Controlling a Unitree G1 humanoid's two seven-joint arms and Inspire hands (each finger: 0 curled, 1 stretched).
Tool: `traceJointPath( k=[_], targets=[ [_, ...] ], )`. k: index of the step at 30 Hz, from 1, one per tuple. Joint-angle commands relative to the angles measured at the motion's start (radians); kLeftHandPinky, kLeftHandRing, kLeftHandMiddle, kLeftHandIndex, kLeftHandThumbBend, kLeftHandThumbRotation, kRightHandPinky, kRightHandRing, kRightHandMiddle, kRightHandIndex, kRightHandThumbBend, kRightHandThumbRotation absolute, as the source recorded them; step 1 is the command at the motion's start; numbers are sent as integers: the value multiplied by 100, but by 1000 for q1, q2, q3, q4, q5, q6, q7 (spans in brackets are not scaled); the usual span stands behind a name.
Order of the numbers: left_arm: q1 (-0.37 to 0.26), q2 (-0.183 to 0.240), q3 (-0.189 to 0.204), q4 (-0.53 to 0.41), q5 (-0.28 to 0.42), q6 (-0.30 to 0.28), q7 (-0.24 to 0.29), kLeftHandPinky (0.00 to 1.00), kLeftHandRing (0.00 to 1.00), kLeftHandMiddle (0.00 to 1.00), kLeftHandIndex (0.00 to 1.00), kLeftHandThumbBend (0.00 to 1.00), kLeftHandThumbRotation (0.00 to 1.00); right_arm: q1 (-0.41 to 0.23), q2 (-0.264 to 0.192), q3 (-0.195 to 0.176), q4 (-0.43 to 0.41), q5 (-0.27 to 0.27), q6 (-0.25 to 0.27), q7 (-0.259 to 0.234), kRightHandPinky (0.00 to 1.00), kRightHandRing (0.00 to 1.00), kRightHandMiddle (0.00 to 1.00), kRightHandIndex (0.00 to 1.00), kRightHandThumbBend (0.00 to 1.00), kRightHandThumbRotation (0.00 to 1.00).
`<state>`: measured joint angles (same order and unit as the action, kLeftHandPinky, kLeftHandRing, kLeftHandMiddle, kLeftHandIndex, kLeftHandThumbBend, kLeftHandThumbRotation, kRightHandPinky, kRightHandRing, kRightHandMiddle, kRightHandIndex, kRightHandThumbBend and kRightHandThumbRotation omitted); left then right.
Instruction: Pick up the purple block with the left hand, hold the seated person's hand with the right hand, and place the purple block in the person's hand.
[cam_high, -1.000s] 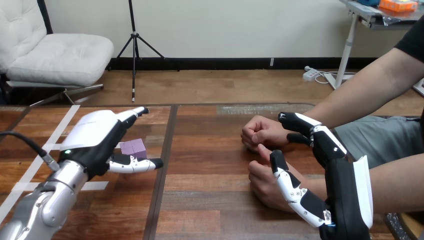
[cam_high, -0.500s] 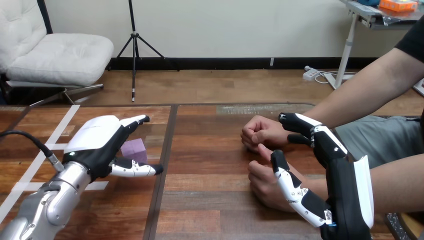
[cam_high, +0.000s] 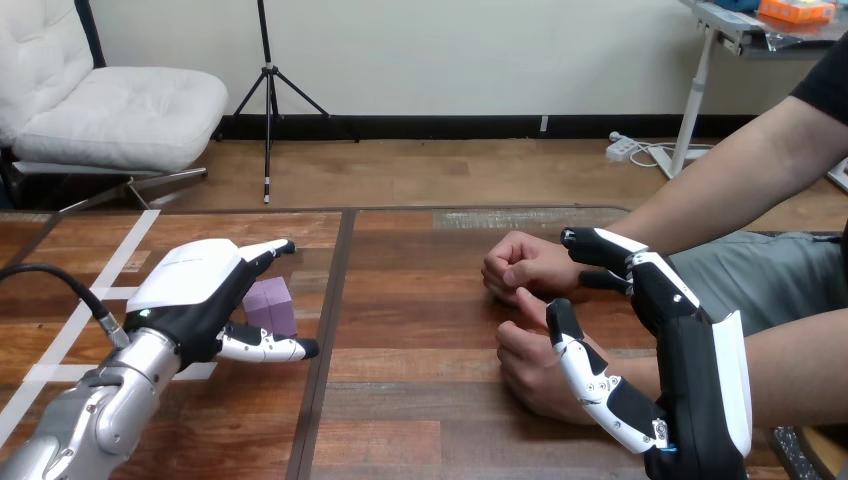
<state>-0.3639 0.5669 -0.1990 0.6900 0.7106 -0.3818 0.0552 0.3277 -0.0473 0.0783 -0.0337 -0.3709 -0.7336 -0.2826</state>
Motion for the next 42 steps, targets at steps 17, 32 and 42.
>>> traceJointPath(
  k=[17, 32, 42],
  targets=[
    [-93, 25, -49, 39, 40, 36, 102, 83, 89, 91, 91, 82, 46, -48, -1, -17, -28, -7, -7, 1, 69, 75, 75, 72, 35, 22],
    [-96, 30, -70, 53, 57, 54, 141, 85, 90, 91, 92, 80, 48, -44, 2, -18, -34, -12, -3, 2, 70, 75, 75, 71, 35, 23],
    [-94, 28, -72, 61, 55, 54, 164, 86, 91, 91, 92, 79, 48, -45, 0, -21, -30, -13, -7, 1, 71, 75, 75, 71, 35, 23]
  ],
)
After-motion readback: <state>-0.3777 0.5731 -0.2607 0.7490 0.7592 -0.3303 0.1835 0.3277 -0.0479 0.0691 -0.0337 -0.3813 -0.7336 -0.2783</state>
